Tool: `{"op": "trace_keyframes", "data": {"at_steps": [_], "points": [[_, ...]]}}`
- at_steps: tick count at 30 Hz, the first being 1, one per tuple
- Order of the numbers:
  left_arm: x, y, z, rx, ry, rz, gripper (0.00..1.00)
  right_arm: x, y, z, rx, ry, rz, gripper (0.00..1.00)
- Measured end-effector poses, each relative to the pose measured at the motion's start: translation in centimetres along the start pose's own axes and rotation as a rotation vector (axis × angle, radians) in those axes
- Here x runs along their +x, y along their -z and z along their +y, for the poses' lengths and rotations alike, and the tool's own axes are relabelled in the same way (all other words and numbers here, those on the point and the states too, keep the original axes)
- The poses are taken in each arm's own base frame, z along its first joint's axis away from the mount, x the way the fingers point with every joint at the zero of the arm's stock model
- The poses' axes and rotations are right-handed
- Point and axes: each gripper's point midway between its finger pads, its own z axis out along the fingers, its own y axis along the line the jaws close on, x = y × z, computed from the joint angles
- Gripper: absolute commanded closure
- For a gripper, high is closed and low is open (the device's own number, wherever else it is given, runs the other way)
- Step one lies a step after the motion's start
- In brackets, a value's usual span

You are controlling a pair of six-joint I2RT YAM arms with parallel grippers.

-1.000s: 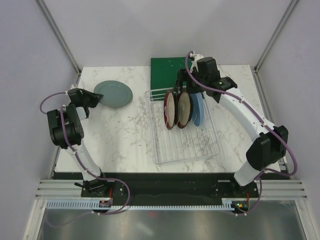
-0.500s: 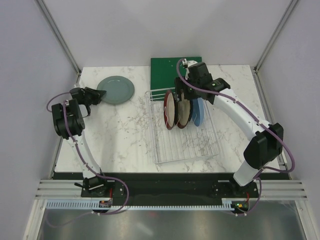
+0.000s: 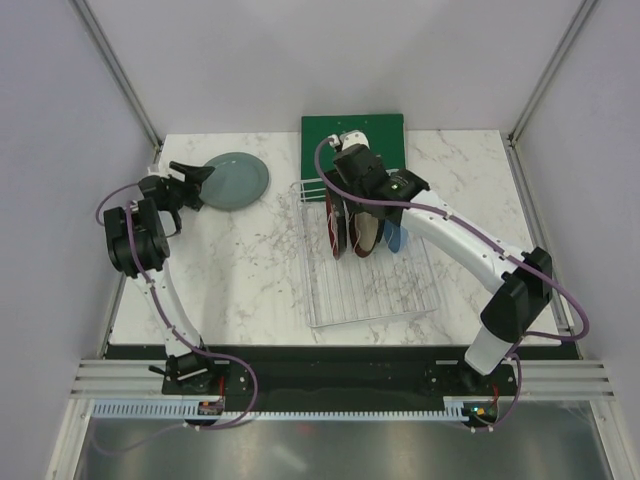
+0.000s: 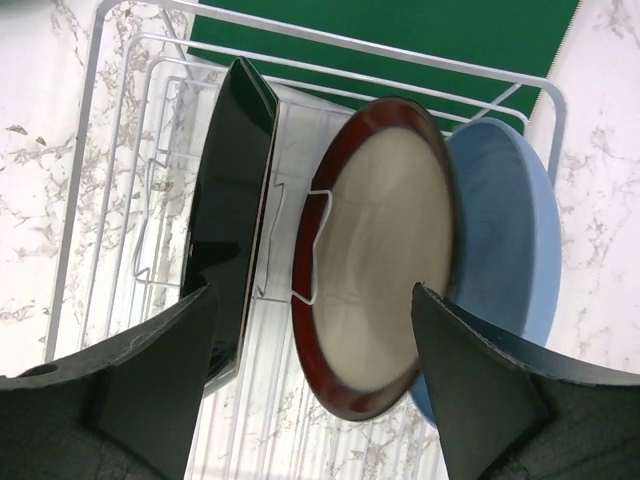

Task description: Unload the plates from the dish rack

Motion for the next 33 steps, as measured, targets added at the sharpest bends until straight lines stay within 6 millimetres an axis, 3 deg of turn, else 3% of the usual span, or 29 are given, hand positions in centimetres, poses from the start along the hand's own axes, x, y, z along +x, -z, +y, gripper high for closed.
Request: {"op": "trace_keyframes", "data": {"at_steps": [5, 13, 21, 27, 33], "points": [[0.5, 0.6, 0.0, 0.004, 0.001, -0.004, 0.0, -0.9, 0.9, -0.4, 0.045, 0.005, -0.024, 0.15], [2.7, 3.6, 0.0, -0.048, 0.029, 0.016, 0.0, -1.3, 1.5, 0.4, 0.055, 0.013, -0.037, 0.16], [3.1, 5.2, -0.4, -0.109, -0.006, 0.03, 0.0, 0.4, -0.4, 1.2, 0.091, 0.039, 0.015, 0.19], [3.0, 5.2, 1.0, -0.206, -0.016, 0.055, 0.0, 1.8, -2.1, 1.4, 0.126, 0.062, 0.058, 0.2], [1.9, 5.2, 1.6, -0.306, -0.073, 0.057, 0.0, 2.3, -2.7, 1.3, 0.147, 0.062, 0.07, 0.36]]}}
